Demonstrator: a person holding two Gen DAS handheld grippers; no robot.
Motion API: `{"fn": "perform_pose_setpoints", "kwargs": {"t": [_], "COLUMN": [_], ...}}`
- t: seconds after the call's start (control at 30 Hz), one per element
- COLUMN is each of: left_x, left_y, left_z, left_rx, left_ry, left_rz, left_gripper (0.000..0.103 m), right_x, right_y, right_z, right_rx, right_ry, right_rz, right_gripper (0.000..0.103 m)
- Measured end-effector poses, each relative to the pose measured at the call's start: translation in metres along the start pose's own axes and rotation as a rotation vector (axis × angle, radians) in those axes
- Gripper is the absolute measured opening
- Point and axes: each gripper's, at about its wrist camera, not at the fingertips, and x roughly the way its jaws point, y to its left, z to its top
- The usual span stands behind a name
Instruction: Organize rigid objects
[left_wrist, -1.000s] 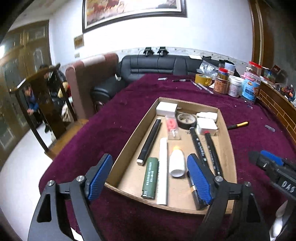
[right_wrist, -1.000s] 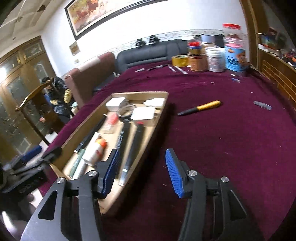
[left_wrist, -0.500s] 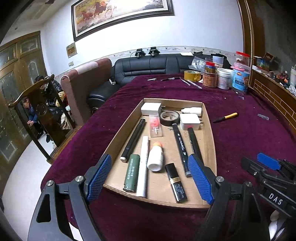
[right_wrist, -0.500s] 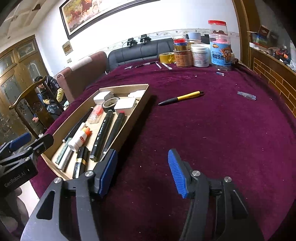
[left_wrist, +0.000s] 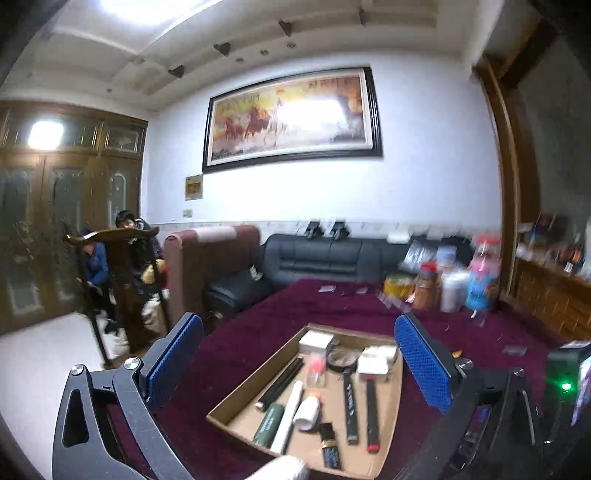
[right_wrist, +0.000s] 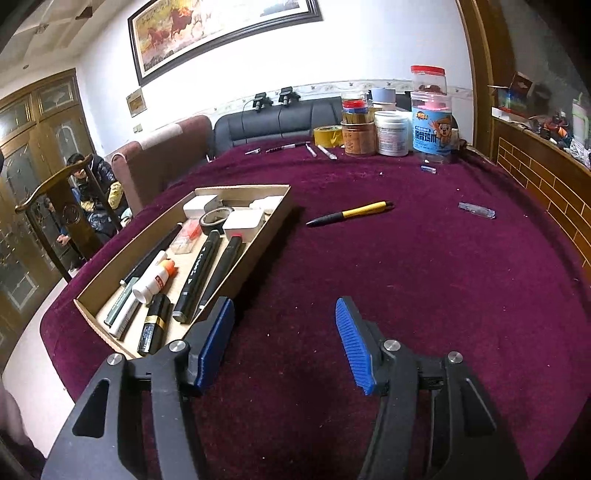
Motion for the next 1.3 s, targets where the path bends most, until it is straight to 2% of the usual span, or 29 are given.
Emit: {"fn": "perform_pose_setpoints", "kwargs": {"t": [0.03, 0.07, 0.1, 0.17, 0.27, 0.33, 0.5, 0.6, 0.97, 1.3], "left_x": [0.005, 0.014, 0.021, 0.03, 0.04, 0.049, 0.061, 0.061, 0.067, 0.07], "left_y": [-0.004, -0.011, -0.014, -0.016, -0.016, -0.012, -0.007, -0.007, -0.002, -0.001], "left_z": [0.001, 0.0, -0.002, -0.009, -0.016, -0.022, -0.035, -0.043, -0.051, -0.053], "left_rx": [0.02, 0.041, 0.036, 0.009, -0.008, -0.038, -0.094, -0.093, -0.082, -0.07], "left_ry": [0.035, 0.116, 0.172, 0.233, 0.3, 0.357, 0.444, 0.453, 0.485, 0.487], "left_rz": [-0.033, -0.107, -0.13, -0.154, -0.158, -0.152, -0.123, -0.104, -0.117, -0.109], "left_gripper": [0.102, 0.102, 0.102, 0.102, 0.102, 0.102, 0.102, 0.102, 0.102, 0.102], "right_x": [-0.001, -0.002, -0.002, -0.003, -0.002, -0.001, 0.004, 0.004, 0.007, 0.009], "right_y": [0.0, -0.001, -0.001, -0.002, -0.003, -0.003, 0.001, 0.008, 0.037, 0.047], "right_z": [0.0, -0.001, -0.001, -0.001, -0.004, -0.005, -0.008, -0.01, -0.013, -0.014], "right_rx": [0.001, 0.002, 0.001, -0.005, -0.023, -0.036, -0.06, -0.093, -0.199, -0.223], "right_ry": [-0.004, -0.006, -0.007, -0.007, -0.003, 0.0, 0.02, 0.021, 0.03, 0.036], "right_rz": [-0.001, -0.005, -0.008, -0.018, -0.041, -0.055, -0.06, -0.073, -0.092, -0.081], "right_gripper": [0.057, 0.057, 0.057, 0.057, 0.058, 0.063, 0.063, 0.063, 0.063, 0.063]}}
